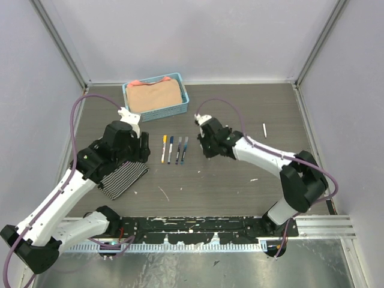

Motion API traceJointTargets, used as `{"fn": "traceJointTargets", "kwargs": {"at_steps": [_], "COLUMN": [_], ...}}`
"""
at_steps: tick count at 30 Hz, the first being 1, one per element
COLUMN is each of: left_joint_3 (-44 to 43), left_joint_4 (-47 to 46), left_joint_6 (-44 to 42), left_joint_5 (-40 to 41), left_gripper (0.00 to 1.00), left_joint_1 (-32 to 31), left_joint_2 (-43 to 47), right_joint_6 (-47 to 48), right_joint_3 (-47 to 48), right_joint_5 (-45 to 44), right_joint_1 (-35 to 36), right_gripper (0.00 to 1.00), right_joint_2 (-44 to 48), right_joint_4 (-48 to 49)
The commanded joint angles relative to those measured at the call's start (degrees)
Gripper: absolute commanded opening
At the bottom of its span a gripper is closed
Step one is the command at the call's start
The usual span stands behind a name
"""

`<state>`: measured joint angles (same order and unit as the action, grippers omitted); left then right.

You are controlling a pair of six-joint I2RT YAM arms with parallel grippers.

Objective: Insert the pens into the pen caps
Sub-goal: Pick up the pen from the center of the board, then place the pen at the center of the board.

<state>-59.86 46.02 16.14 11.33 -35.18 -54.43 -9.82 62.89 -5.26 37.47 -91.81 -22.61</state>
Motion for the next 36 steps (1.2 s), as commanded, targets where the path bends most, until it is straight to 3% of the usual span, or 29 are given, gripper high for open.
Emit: {"fn": "traceJointTargets", "kwargs": {"at_steps": [1, 10, 20, 28, 36], "left_joint_3": [-0.3, -0.3, -0.6, -0.8, -0.1], "left_joint_4": [-2.1, -3.5, -3.0, -2.9, -4.1], "left_joint_6": [0.8, 1.7, 2.4, 2.2, 2.3], "left_joint_5": [2.1, 3.2, 2.7, 2.6, 1.2], "left_gripper": [0.67, 0.69, 0.68, 0.69, 0.69], "left_joint_1": [0.3, 0.3, 0.3, 0.3, 0.3], "left_joint_2": [2.9, 5.9, 5.9, 6.4, 5.7], "right_joint_6": [2.1, 2.8, 4.2, 3.7, 0.9], "right_joint_3": [-7.2, -9.9, -8.3, -8.1, -12.8], "right_joint_5": [2.5, 2.9, 2.0, 0.7, -1.5], "right_joint_1": [5.9, 15.7, 18.0, 18.8, 18.8], "right_gripper": [0.05, 0.02, 0.09, 0.37, 0.45], "right_joint_2": [6.4, 3.7, -2.7, -3.8, 1.6], "right_joint_4": [2.8, 3.1, 4.9, 4.5, 3.4]}}
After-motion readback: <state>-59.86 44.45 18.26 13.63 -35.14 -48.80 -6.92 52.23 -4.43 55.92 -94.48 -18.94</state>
